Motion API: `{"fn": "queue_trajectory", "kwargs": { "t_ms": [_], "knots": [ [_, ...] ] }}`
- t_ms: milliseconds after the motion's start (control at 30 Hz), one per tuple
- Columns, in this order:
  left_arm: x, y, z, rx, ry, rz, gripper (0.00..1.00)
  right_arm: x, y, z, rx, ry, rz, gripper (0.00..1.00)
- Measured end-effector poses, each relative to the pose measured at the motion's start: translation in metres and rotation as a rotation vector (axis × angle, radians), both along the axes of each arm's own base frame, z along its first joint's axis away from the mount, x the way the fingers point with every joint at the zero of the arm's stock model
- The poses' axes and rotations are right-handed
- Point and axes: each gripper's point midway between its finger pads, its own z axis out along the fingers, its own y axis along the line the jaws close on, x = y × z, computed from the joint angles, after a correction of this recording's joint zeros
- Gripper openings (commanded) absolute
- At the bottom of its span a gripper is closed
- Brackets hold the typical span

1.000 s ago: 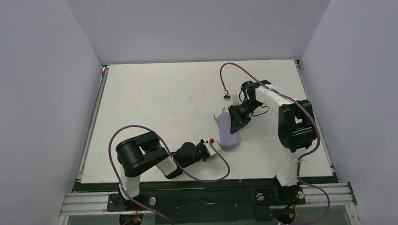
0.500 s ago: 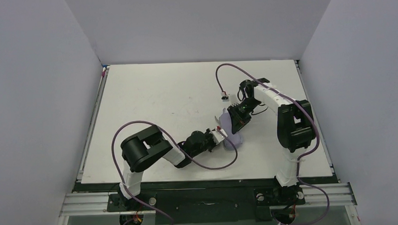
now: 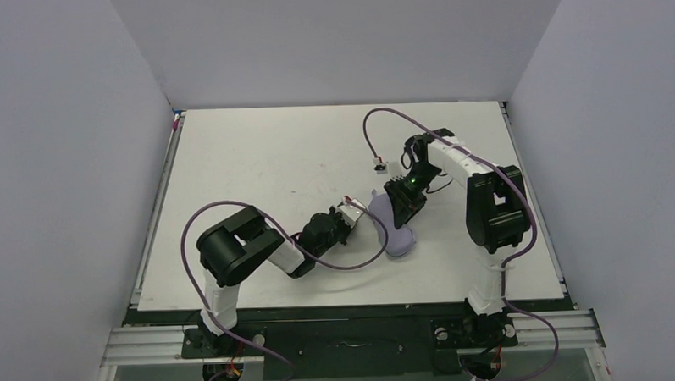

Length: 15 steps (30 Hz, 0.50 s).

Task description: Open the umbrella

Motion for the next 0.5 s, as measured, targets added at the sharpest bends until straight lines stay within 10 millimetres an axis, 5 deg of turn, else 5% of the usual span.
{"fn": "queue_trajectory", "kwargs": {
  "t_ms": [100, 200, 367, 500],
  "knots": [
    [-0.011, 0.009, 0.004, -0.016, 0.015, -0.005, 0.43, 0.006, 0.002, 0.004, 0.001, -0.006, -0.004, 0.38],
    [-0.02, 0.015, 0.021, -0.057, 0.014, -0.008, 0.52, 0.01, 0.005, 0.012, 0.014, -0.017, -0.009, 0.48],
    [-0.028, 0.021, 0.055, -0.138, 0.01, -0.012, 0.57, 0.008, 0.009, 0.017, 0.039, 0.0, -0.015, 0.47],
    [-0.031, 0.03, 0.073, -0.195, 0.049, 0.0, 0.69, 0.002, 0.015, 0.022, 0.075, 0.028, -0.011, 0.37]
  ]
}}
